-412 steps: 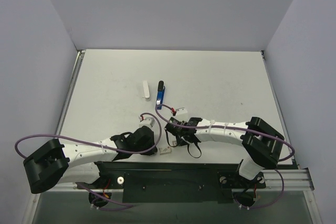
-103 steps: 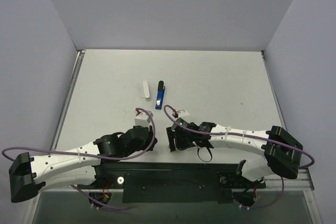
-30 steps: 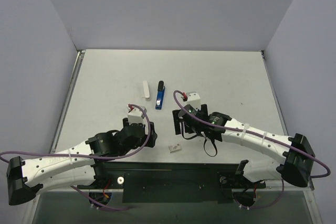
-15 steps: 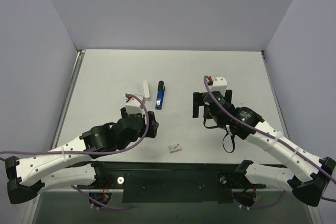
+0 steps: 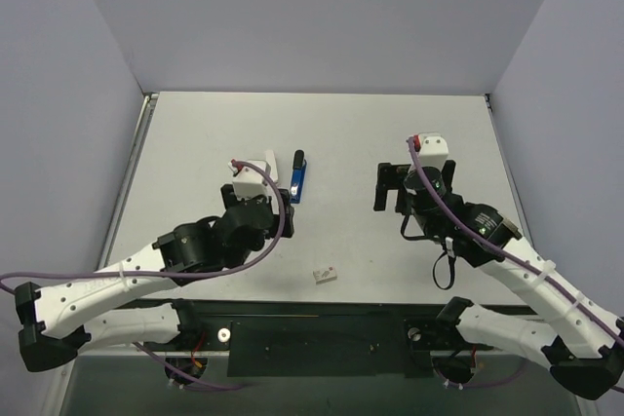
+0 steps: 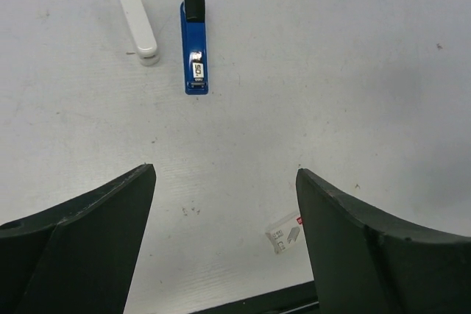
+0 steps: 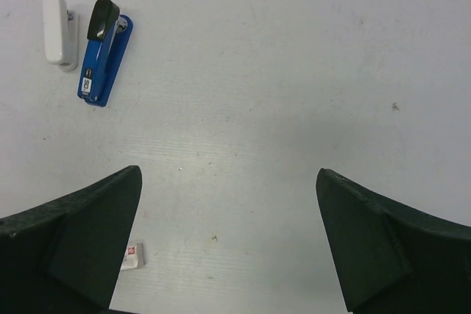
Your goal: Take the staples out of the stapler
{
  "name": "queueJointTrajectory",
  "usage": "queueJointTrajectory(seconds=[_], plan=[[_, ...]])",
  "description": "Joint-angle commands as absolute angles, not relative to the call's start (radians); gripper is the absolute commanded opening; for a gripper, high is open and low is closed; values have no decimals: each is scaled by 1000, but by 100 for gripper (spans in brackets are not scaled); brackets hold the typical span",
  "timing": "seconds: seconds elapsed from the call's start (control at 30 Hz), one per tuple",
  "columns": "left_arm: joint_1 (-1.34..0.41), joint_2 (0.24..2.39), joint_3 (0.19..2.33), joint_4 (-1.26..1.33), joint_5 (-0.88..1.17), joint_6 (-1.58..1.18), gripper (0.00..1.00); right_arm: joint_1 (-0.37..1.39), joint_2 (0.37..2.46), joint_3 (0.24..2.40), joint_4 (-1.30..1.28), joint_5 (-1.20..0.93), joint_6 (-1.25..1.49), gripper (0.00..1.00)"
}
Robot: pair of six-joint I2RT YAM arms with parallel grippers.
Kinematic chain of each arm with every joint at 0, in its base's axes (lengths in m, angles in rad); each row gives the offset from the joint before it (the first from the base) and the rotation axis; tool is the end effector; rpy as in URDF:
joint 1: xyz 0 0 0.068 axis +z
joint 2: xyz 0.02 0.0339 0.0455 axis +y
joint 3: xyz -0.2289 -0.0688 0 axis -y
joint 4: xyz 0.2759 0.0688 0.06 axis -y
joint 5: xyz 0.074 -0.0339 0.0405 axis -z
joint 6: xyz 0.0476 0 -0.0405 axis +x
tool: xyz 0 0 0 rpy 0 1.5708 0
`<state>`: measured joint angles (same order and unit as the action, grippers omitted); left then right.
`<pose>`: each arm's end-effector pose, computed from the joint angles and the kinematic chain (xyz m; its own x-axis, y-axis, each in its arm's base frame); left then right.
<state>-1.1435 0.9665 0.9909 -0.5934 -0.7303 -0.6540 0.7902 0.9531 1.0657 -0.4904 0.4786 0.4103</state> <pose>0.1352 -0.2203 0.3096 -0.4480 -0.1098 -0.8873 0.2174 0.9493 -0.2273 0.2006 0.1714 0.3478 -0.3694 0.1301 -0.9201 -0.1986 0.9562 0.2150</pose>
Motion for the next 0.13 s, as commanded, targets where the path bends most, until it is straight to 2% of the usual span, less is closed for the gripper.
queueJointTrajectory(seconds=[0.0,0.1], plan=[[-1138,995,1060,-587,-811,-629,88,766,901,1094,-494,468,379,100],[-1138,1014,1077,-588,-839,-626,89,764,896,1115,-505,485,383,100]])
